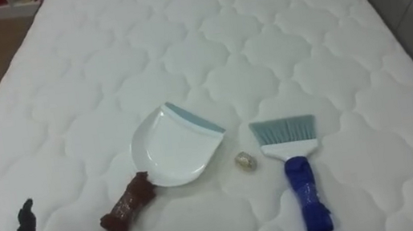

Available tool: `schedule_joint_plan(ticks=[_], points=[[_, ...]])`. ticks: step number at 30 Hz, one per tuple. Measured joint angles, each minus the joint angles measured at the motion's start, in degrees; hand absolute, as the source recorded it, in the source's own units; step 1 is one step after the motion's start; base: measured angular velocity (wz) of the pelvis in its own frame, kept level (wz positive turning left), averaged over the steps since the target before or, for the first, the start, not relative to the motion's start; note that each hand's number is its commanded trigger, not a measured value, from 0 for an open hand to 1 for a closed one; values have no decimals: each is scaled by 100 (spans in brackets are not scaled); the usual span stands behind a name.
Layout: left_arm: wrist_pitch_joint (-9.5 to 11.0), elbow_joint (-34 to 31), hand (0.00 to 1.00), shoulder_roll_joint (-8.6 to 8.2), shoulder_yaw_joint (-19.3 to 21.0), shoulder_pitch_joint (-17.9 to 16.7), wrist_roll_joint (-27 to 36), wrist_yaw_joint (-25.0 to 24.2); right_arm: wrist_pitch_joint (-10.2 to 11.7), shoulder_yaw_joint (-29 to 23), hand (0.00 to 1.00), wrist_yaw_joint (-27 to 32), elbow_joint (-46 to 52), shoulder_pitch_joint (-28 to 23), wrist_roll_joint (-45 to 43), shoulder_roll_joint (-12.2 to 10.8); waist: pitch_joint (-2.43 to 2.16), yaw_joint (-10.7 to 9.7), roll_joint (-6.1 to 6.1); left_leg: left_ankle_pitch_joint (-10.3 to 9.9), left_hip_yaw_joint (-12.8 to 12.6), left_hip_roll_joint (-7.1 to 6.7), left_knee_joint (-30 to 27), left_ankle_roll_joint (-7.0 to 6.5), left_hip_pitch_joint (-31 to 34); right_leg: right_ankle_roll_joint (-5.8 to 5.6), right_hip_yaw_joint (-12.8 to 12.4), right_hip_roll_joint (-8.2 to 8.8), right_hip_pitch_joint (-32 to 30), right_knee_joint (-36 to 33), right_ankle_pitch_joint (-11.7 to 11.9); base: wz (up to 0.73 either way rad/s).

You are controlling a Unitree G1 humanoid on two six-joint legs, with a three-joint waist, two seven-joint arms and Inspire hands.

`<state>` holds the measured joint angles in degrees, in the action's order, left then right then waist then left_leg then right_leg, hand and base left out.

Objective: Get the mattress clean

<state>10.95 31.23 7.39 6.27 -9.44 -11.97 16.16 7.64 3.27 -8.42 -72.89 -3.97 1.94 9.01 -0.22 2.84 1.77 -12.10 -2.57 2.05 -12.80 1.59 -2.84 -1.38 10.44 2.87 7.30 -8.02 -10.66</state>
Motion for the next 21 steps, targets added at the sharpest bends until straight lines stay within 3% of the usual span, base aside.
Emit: schedule_joint_plan(ticks=[6, 11, 12, 21], points=[[121, -292, 0, 7, -238, 224, 4, 73, 0, 57, 0, -50, -4, 47, 6, 2, 5, -78, 10, 1, -16, 5, -1, -1, 25, 0, -12, 3, -35, -33, 0, -1], [124, -292, 0, 13, -433, 454, -3, 109, -17, 187, 0, -50, -37, 142, 17, 1, 34, -127, 31, 1, -40, 15, -48, -1, 125, 2, -29, 4, -173, -89, 1, -4], [126, -291, 0, 13, -449, 532, 13, 120, -21, 226, 0, -49, -60, 192, 44, 1, 60, -136, 42, 1, -50, 22, -66, -2, 175, 10, -38, 2, -229, -107, 6, -3], [142, 417, 0, 13, -564, 1050, -5, 225, -220, 469, 0, 16, -73, 488, 22, -1, 86, -224, 42, 4, -87, 42, -201, -6, 578, 25, -50, 7, -634, -264, 21, -3]])
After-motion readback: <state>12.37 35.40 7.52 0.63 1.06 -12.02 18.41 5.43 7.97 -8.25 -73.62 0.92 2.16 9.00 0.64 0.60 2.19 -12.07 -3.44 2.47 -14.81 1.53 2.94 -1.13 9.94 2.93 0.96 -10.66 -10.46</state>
